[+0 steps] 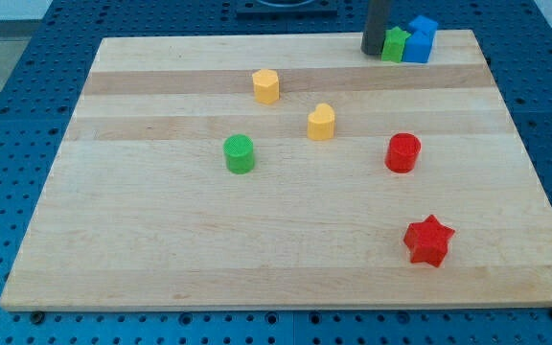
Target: Touch the top of yellow heart
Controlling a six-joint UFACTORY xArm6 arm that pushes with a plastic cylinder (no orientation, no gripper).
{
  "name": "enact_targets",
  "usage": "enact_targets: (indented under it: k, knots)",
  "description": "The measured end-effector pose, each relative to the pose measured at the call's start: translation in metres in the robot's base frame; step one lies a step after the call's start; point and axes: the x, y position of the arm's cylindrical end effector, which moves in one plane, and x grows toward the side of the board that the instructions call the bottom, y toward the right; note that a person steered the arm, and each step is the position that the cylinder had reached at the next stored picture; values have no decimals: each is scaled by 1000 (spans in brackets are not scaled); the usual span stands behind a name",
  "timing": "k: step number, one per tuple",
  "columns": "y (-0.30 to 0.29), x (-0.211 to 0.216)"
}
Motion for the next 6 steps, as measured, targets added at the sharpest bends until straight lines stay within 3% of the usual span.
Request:
enact_targets:
  k: [1, 4, 6]
  knots:
    - [-8, 14]
    - [-41, 116]
    - [-129, 123]
